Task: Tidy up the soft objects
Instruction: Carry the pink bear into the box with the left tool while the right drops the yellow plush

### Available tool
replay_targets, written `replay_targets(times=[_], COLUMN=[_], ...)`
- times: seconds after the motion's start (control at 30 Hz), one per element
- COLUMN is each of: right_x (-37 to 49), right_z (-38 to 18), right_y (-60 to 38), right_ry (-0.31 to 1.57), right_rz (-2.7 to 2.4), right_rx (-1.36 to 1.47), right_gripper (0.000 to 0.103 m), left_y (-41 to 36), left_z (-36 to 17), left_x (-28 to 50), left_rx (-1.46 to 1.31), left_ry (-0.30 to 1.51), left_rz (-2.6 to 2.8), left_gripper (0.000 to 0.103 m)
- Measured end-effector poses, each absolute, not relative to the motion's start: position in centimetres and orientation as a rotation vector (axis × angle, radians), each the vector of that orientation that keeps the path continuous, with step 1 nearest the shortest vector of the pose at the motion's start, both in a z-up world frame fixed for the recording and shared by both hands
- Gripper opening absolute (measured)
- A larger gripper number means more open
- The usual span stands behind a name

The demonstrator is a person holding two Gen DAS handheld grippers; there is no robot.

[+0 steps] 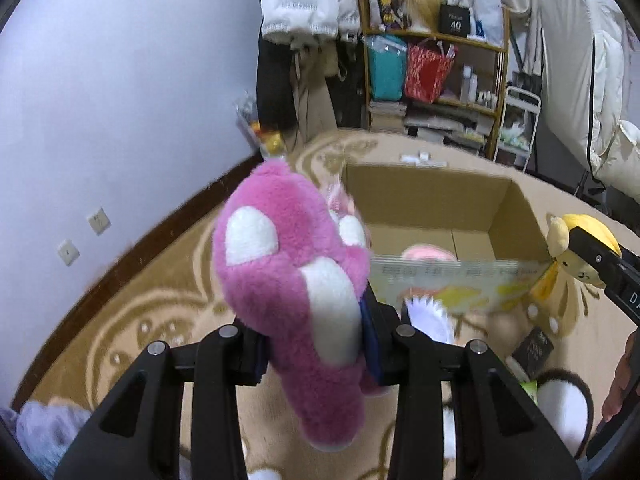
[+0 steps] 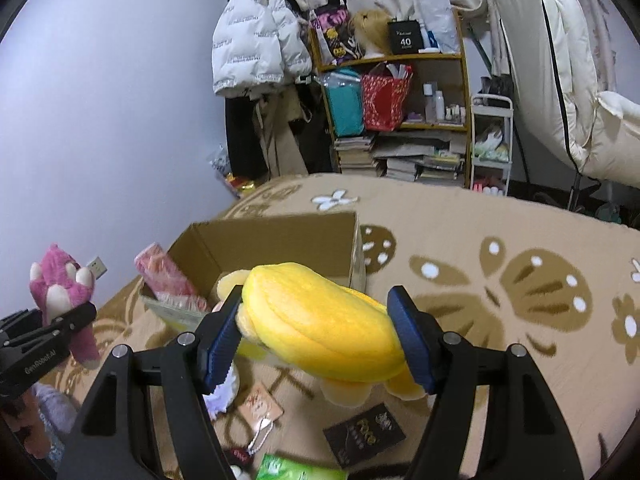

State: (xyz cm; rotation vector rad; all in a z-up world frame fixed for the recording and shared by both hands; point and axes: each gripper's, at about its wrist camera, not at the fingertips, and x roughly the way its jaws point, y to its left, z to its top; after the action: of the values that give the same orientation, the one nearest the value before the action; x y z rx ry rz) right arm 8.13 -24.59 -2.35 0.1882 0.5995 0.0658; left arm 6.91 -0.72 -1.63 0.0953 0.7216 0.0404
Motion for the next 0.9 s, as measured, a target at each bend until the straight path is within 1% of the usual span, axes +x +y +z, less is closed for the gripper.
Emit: replay_targets(times=[0.13,0.27,0.43,0.7,0.9], right_x=[9.3,10.2,12.0,14.0,14.6], right_z=[-1.5,-0.7,0.3,0.0,0.3], right_y=[-24.6,-24.7,-24.5,-23.8,-23.3], right_ry=[0.57,0.553,0.526,0.523,0.485], right_rz=[0.053,0.073,0.067,0.05,0.035], right_rx=[0.162,0.139,0.098,0.058,0.001], right_gripper=[0.074,0.075,0.075,0.075,0.075], left_y=[-1.4,-1.9,-2.6,-3.4,-3.4], left_z=[-0.1,0.8,2.2,3.5,3.9], left_x=[8.2,10.4,12.7,16.3,18.0], left_rx=[0.126,0.104,0.14,0.16,0.115], left_ry=[0.668,0.673,0.628,0.569,0.519], left_rz=[0.041,0.023,0.029,0.019,-0.017], left_gripper=[0.036,0.036,0.036,0.037,0.037])
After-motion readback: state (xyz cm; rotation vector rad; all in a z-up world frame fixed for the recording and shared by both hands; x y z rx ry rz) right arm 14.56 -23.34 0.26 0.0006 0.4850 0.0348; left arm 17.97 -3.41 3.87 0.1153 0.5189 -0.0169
